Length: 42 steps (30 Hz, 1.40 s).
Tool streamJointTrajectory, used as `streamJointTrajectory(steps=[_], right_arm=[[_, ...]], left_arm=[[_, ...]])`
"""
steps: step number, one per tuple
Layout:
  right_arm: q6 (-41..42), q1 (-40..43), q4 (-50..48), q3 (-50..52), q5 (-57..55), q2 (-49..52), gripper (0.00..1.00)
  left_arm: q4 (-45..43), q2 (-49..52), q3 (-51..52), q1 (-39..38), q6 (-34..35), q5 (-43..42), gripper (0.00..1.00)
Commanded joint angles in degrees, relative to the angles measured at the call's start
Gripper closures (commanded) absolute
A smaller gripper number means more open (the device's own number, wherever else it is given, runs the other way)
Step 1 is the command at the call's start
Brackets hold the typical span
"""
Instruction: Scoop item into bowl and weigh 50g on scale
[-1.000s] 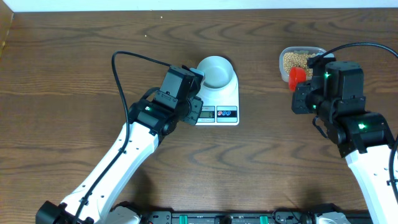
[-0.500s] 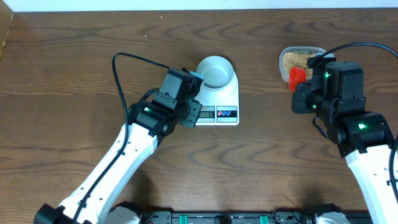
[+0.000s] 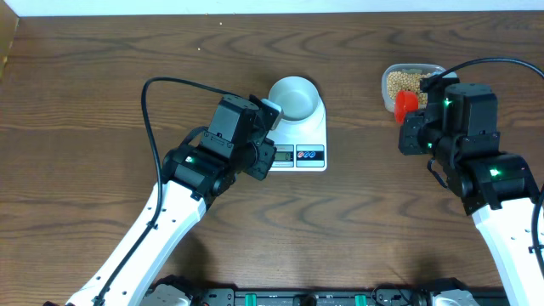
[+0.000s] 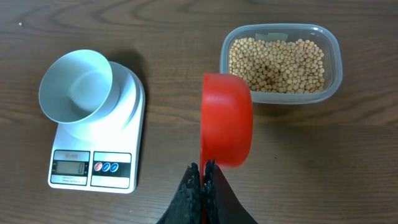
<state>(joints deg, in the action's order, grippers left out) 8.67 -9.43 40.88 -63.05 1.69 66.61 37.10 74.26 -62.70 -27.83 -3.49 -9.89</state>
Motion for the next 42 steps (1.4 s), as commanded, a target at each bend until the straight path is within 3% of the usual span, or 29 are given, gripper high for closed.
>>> streamJointTrajectory(steps=[1, 4, 19, 24, 34, 35, 36, 42], right_arm=[[-0.17, 0.39, -0.15, -1.01, -0.26, 0.11, 0.99], [-0.17, 0.39, -0.13, -1.01, -0.24, 0.11, 0.99], [-0.15, 0.39, 0.48, -1.01, -0.22, 0.11, 0.99], [-0.15, 0.39, 0.50, -1.01, -0.22, 0.11, 0.99], [-0.15, 0.39, 0.72, -1.01, -0.20, 0.11, 0.99], [-0.15, 0.39, 0.74, -1.01, -0.20, 0.11, 0.99], [-0.15, 0.39, 0.74, -1.01, -0.20, 0.11, 0.99], [-0.13, 0.39, 0.76, -1.01, -0.20, 0.11, 0.99]], left_arm=[[0.15, -0.11, 0.59, 0.15, -0.55, -1.27, 0.62], [0.20, -0.11, 0.59, 0.17, -0.55, -1.27, 0.48], [2.71, -0.11, 0.59, 0.17, -0.57, -1.27, 0.45], [2.29, -0.11, 0.59, 0.17, -0.57, -1.25, 0.34], [2.12, -0.11, 0.59, 0.17, -0.57, -1.27, 0.31], [2.14, -0.11, 0.59, 0.17, -0.57, -1.25, 0.05], [2.14, -0.11, 0.59, 0.17, -0.57, -1.25, 0.00], [2.14, -0.11, 0.59, 0.17, -0.76, -1.05, 0.00]])
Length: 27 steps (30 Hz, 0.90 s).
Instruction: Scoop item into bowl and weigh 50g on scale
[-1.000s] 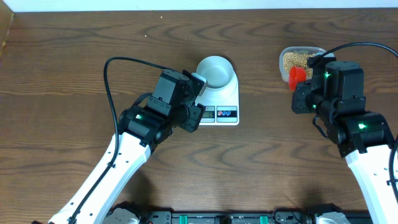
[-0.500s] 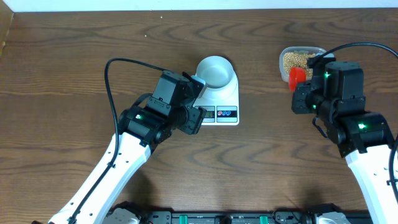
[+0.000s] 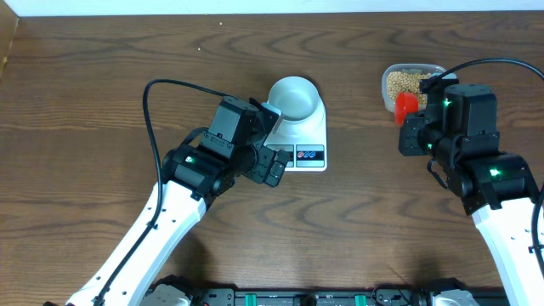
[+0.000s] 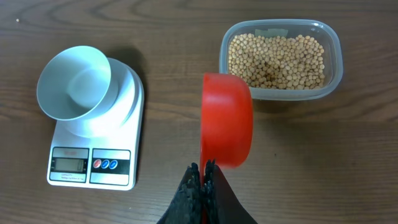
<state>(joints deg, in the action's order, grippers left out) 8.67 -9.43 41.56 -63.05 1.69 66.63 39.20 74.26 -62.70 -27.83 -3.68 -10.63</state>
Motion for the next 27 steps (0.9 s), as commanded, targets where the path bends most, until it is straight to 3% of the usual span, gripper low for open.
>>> streamJointTrajectory(steps=[1, 15, 27], right_arm=[[-0.07, 0.39, 0.17, -1.01, 0.00, 0.09, 0.99], [2.43, 0.42, 4.79, -3.78, 5.57, 0.28, 0.99], [-4.63, 2.51, 24.30, -27.23, 3.91, 13.00, 0.99]], left_arm=[[0.24, -0.11, 0.59, 0.17, -1.09, 0.68, 0.00], [0.66, -0.11, 0.59, 0.17, -1.03, 1.40, 0.00], [0.68, -0.11, 0.59, 0.17, -1.03, 1.40, 0.00]])
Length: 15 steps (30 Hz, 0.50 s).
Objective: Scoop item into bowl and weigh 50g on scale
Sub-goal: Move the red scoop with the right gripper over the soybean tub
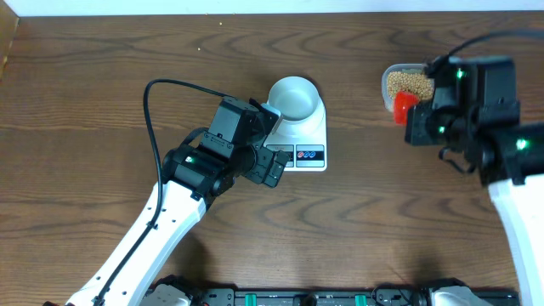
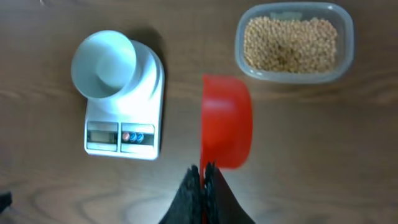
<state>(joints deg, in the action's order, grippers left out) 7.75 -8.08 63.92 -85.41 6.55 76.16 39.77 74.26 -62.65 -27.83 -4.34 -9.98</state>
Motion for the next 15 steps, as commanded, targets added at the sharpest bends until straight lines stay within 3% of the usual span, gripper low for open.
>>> streamJointTrajectory(steps=[1, 7, 15], right_arm=[[-4.31, 1.49, 3.26, -7.15, -1.31, 5.09, 0.99], [-9.77, 3.52, 4.00, -17.05, -1.90, 12.76, 0.99], [-21.00, 5.05, -2.03, -17.66, 0.76, 16.63, 0.99]], left_arm=[[0.11, -0.11, 0.55, 0.17, -0.37, 0.74, 0.00], [0.09, -0.11, 0.55, 0.17, -0.37, 0.74, 0.00], [0.11, -0.11, 0.55, 0.17, -0.37, 0.74, 0.01]])
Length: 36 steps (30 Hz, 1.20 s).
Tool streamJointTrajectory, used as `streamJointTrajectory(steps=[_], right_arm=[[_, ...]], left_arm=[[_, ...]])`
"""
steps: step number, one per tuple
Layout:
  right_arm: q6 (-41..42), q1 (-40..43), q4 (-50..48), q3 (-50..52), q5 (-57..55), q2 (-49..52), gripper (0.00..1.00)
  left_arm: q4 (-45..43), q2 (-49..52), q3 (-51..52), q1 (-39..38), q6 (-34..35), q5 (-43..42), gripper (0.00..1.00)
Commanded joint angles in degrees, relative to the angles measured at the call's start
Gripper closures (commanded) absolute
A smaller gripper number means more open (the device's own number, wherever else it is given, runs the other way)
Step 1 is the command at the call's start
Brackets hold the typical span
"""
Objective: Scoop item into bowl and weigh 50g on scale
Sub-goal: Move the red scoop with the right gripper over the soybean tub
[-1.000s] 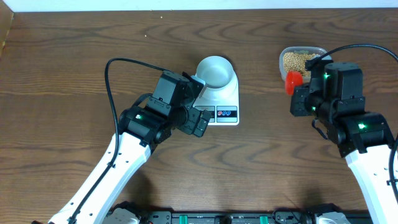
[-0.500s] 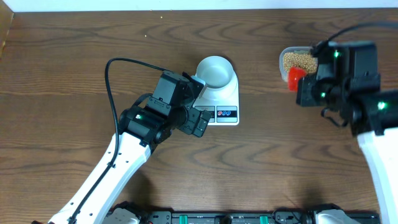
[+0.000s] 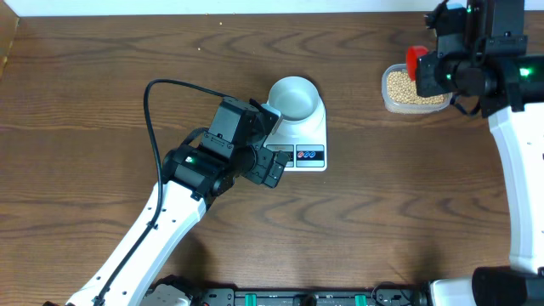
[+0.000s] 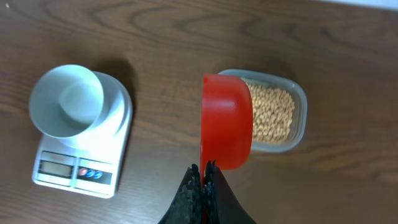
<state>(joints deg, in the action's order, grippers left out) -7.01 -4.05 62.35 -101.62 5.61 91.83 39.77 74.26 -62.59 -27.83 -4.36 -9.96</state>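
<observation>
My right gripper (image 4: 203,174) is shut on the handle of a red scoop (image 4: 227,121), held on edge high above the table. The scoop hangs over the left part of a clear container of tan beans (image 4: 273,118). In the overhead view the scoop (image 3: 416,59) sits at the container's (image 3: 410,89) far-left edge. An empty white bowl (image 3: 293,96) stands on the white scale (image 3: 302,136). My left gripper (image 3: 274,166) rests at the scale's front-left corner, holding nothing; how its jaws stand is unclear.
The scale's display and buttons (image 4: 65,169) face the near side. The brown wooden table (image 3: 382,212) carries nothing else. The left arm's black cable (image 3: 149,119) loops over the table's left half.
My right gripper has moved back and up with the scoop, from the container's near-left side to over its left part. The left arm has not moved.
At first my left gripper lay over the scale's display while the right held the red scoop just left of the beans. The left gripper then stood off the scale's front-left corner and stayed there. The right gripper later showed higher, and now farther back over the container.
</observation>
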Motion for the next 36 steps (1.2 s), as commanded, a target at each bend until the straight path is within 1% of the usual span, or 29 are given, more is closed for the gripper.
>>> streamJointTrajectory(steps=[1, 7, 15, 24, 28, 31, 36], right_arm=[[-7.17, 1.62, -0.72, -1.40, 2.95, 1.25, 0.99], [-7.87, 7.89, -2.60, -1.33, 8.17, 4.76, 0.99], [-7.85, 13.35, -6.01, -1.33, 9.60, 10.25, 0.99], [-10.82, 14.47, -8.37, -1.33, 9.33, 16.31, 0.99], [-8.22, 14.47, -8.37, -1.33, 9.33, 19.02, 0.99], [-7.98, 14.47, -8.66, -1.33, 9.22, 21.16, 0.99], [-3.34, 14.51, -9.94, -1.33, 4.59, 24.85, 0.99]], left_arm=[[0.09, -0.11, 0.48, 0.17, -0.35, 0.72, 0.01], [0.11, -0.11, 0.48, 0.17, -0.35, 0.72, 0.01], [0.11, -0.11, 0.48, 0.17, -0.35, 0.72, 0.01], [0.11, -0.11, 0.48, 0.17, -0.35, 0.72, 0.01], [0.09, -0.11, 0.48, 0.17, -0.35, 0.72, 0.01], [0.11, -0.11, 0.48, 0.17, -0.35, 0.72, 0.01], [0.11, -0.11, 0.48, 0.17, -0.35, 0.72, 0.01]])
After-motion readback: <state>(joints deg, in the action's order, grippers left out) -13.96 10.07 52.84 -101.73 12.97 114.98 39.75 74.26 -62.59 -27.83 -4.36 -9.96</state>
